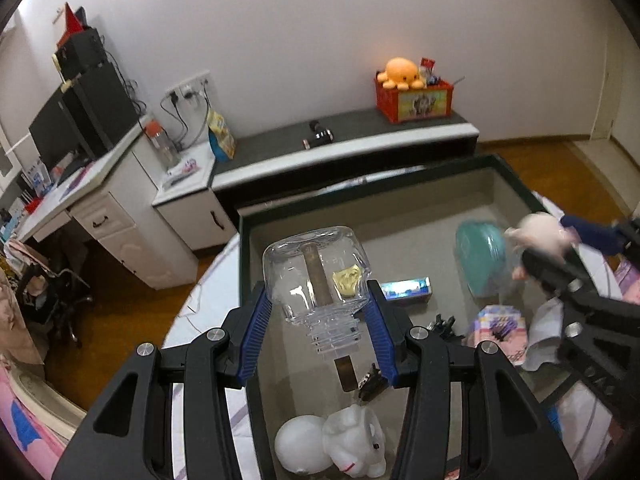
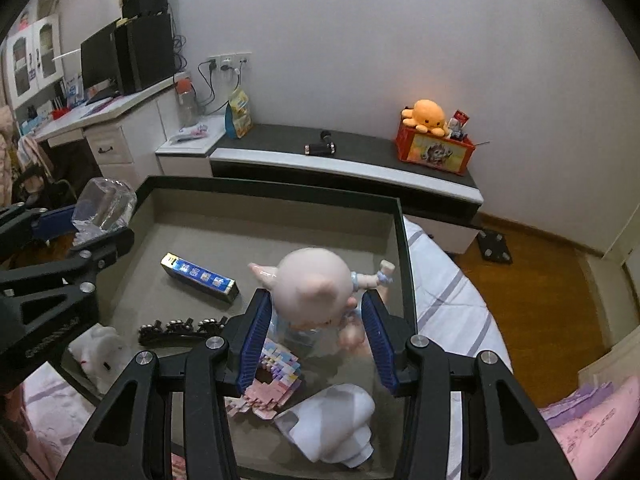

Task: Organize rigid objects
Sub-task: 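Lower the bottle and doll into the box and open both grippers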

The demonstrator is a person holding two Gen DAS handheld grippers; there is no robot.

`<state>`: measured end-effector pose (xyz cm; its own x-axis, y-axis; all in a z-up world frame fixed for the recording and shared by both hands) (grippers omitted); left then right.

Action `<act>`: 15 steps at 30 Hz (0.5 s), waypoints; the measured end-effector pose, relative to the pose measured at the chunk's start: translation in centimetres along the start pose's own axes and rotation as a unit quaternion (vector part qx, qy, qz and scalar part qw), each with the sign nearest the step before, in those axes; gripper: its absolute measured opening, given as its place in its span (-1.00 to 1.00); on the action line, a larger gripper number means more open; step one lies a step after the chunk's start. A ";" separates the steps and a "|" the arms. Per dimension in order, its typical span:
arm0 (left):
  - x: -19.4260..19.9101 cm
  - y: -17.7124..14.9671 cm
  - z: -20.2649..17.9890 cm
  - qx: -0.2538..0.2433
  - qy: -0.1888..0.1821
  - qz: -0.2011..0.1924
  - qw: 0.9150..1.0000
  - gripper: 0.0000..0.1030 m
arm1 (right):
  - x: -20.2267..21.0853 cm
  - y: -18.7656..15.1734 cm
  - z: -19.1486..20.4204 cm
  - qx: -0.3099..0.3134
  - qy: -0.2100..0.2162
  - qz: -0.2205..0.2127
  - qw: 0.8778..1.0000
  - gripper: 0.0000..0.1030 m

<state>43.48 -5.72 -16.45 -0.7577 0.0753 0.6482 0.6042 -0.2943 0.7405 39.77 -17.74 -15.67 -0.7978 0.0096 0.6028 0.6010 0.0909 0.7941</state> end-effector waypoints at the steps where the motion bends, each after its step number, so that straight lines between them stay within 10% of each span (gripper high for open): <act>1: -0.3 -0.2 -0.1 0.000 -0.006 0.006 1.000 -0.05 | 0.4 0.2 0.0 0.000 0.004 -0.009 1.000 -0.06; 5: -0.5 -0.6 0.4 0.003 0.000 0.008 1.000 0.71 | 0.7 0.7 -0.2 -0.007 0.005 -0.022 1.000 0.68; 15: -0.3 -1.0 0.6 0.002 0.003 0.004 1.000 0.82 | -0.8 0.4 -1.3 -0.013 -0.013 0.003 1.000 0.68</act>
<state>43.24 -4.85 -17.25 -0.7548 0.0667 0.6526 0.6109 -0.2908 0.7364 40.72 -19.00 -15.78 -0.7949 0.0358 0.6057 0.6067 0.0640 0.7923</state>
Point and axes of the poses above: each gripper's, at about its wrist camera, not at the fingertips, and x roughly against the way its jaws point, z to its left, y to its top, the point moved 3 cm from there along -x, roughly the way its jaws point, and after that the axes turned 8 degrees about -z, right-handed, at the moved point
